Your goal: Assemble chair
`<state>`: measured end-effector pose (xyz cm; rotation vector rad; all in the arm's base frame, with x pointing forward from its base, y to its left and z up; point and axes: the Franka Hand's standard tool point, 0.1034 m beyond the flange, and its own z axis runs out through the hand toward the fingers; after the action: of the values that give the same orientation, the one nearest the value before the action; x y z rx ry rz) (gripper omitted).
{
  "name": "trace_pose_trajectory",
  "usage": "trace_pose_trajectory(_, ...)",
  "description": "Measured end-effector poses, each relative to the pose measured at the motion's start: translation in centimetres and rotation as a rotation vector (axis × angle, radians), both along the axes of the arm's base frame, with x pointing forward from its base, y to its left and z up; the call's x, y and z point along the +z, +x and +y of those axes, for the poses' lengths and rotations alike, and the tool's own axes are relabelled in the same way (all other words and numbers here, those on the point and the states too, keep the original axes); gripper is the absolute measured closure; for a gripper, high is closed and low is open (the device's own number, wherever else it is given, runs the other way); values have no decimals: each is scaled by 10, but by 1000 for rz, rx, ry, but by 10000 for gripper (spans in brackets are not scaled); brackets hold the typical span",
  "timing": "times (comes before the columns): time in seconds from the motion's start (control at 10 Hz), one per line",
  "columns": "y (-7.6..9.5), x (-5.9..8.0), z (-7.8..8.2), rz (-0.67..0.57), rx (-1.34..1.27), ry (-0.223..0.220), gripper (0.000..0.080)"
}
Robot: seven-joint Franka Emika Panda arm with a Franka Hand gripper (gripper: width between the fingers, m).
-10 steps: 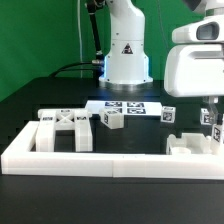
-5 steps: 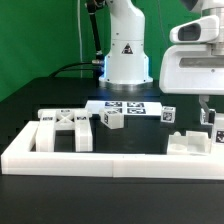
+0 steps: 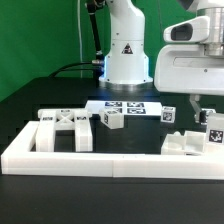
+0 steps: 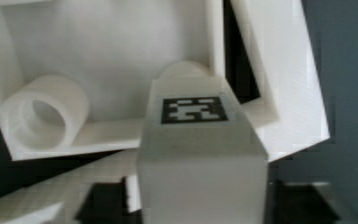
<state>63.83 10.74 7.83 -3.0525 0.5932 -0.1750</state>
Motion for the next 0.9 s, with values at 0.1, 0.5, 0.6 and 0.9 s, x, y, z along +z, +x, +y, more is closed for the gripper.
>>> trace_pose_trajectory(0.1, 0, 1, 0, -1, 8, -1, 303)
trace_pose_trajectory(0.5, -15, 16, -6, 16, 121, -9, 151)
trace_pose_trajectory(0.6, -24, 18, -1, 22, 113, -5, 151)
trace_pose_trajectory(0.9, -24, 16, -2, 25, 112, -5, 151)
